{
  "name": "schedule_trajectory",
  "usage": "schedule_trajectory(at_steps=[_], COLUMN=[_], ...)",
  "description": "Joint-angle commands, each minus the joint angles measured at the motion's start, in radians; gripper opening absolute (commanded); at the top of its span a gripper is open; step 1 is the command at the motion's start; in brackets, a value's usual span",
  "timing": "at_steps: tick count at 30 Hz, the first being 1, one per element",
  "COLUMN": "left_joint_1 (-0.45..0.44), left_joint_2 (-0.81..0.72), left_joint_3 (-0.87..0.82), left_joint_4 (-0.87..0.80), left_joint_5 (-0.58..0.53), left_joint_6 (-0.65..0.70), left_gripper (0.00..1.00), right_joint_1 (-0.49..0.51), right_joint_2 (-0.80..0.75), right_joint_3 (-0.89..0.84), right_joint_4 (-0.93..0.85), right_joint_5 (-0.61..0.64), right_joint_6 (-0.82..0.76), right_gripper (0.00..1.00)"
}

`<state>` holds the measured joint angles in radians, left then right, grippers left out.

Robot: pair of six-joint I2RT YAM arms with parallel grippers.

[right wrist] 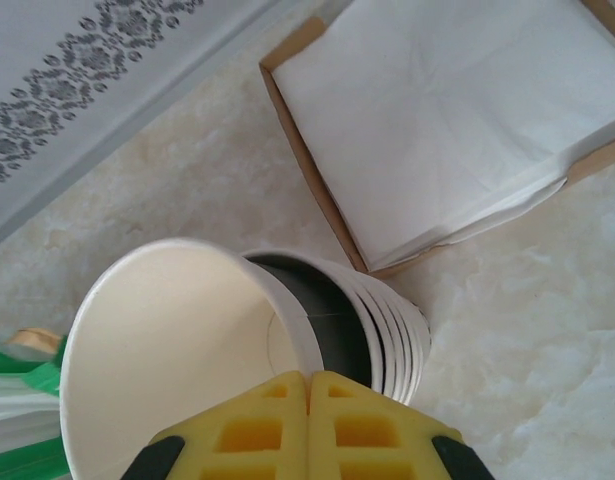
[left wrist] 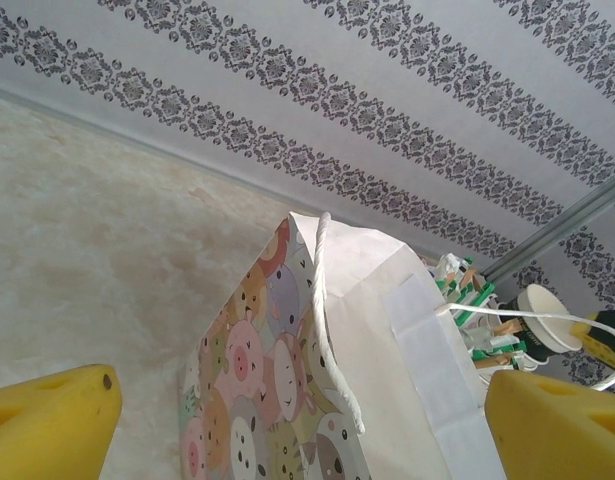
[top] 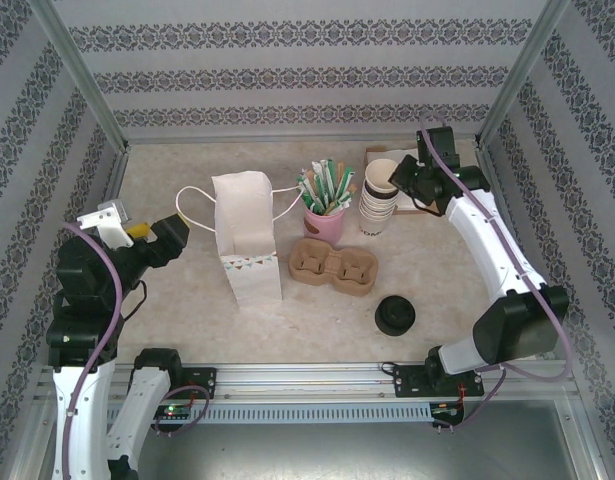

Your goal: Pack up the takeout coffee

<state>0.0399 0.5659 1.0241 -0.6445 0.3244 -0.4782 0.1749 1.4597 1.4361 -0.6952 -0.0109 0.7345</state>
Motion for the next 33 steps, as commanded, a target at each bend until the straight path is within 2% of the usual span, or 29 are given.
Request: schedule_trajectory(at_steps=[1, 8, 13, 18, 22, 25, 28, 33], left_joint_1=[0.007, 0.008, 0.008, 0.007, 0.008, 0.007, 0.007, 0.008], left_joint_2=[-0.001, -0.004, -0.008, -0.030, -0.047, -0.072, -0.102, -0.130], left_joint_3=[0.004, -0.038, -0.055, -0.054, -0.038, -0.030, -0.047, -0.083], left_joint_4=[0.020, 0.047, 0.057, 0.050, 0.000, -0.034, -0.050, -0.054], left_joint_5=[-0.017, -0.043, -0.051, -0.048, -0.048, -0.056, -0.054, -0.037], left_joint_6=[0.015, 0.000, -0.010, -0.017, -0.004, -0.006, -0.025, -0.049], left_gripper=[0.95, 0.95, 0.96, 0.97, 0.97, 0.97, 0.97, 0.96], right_joint_1=[0.008, 0.016, 0.100, 0.322, 0.523, 0.630, 0.718, 0.851], right_joint_2=[-0.056, -0.116, -0.199, -0.283, -0.361, -0.429, -0.478, -0.459], right_joint_3=[0.069, 0.181, 0.243, 0.232, 0.155, 0.061, -0.081, -0.310], right_joint_4=[-0.029, -0.127, -0.215, -0.330, -0.431, -0.484, -0.413, -0.241], right_joint_5=[0.030, 0.025, 0.050, 0.120, 0.239, 0.261, 0.226, 0.234], right_joint_6=[-0.011, -0.061, -0.116, -0.108, -0.008, 0.101, 0.168, 0.197], right_gripper=[0.00, 0.00, 0.00, 0.00, 0.00, 0.00, 0.00, 0.00])
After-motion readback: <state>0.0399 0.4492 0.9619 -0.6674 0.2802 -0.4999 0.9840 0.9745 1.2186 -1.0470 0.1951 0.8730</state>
